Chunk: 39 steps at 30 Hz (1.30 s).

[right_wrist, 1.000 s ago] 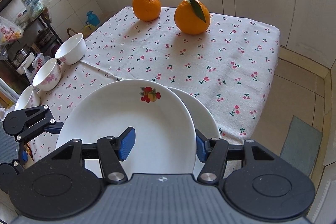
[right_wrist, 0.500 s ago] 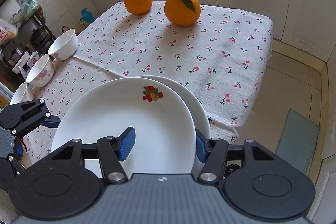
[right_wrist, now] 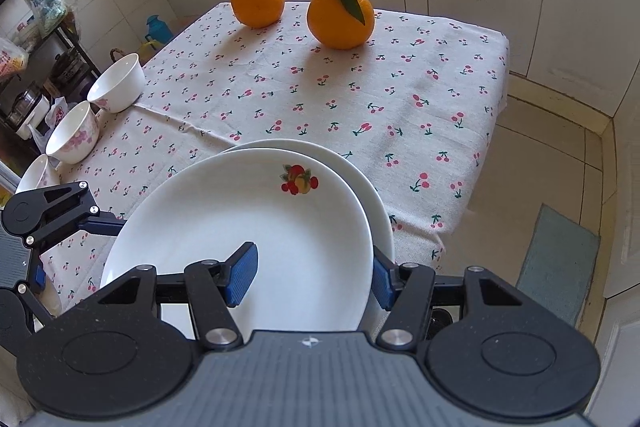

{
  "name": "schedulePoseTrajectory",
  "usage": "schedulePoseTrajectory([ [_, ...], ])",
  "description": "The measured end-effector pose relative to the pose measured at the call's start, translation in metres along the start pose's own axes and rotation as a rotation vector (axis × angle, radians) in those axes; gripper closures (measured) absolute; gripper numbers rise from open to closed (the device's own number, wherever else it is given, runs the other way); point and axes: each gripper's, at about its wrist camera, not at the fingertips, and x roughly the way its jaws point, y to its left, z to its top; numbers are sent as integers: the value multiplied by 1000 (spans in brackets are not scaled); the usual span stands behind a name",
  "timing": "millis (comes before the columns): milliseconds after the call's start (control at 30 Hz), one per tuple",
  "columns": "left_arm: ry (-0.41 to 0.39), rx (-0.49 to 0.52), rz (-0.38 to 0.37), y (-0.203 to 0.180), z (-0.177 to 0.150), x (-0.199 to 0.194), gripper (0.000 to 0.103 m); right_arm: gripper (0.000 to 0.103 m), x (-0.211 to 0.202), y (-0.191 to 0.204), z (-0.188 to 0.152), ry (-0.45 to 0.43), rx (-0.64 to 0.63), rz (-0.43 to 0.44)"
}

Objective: Organize plates and bowls
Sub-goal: 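Lower the plate onto the stack and open the right tool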

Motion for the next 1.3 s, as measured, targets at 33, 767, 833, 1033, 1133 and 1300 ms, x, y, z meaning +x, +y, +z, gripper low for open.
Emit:
schedulePoseTrajectory([
  [33, 0, -2, -2, 0, 0, 0, 17, 38, -1, 0, 0, 1, 0, -3],
  [767, 4, -10, 1, 7, -6, 4, 15, 25, -10, 17, -6, 24, -22, -108],
  [833, -2, -7, 6, 6, -7, 1, 15, 25, -9, 19, -6, 28, -23, -122],
  [1033, -18, -7, 9, 5, -9, -5, 13, 22, -7, 26, -9, 56, -42, -173],
  [1133, -32, -3, 11, 5, -10, -10, 12, 15, -7, 31, -12, 55, -53, -174],
  [1300, -60, -7, 22, 5, -12, -21, 11, 3, -18, 49, -13, 7, -85, -179],
])
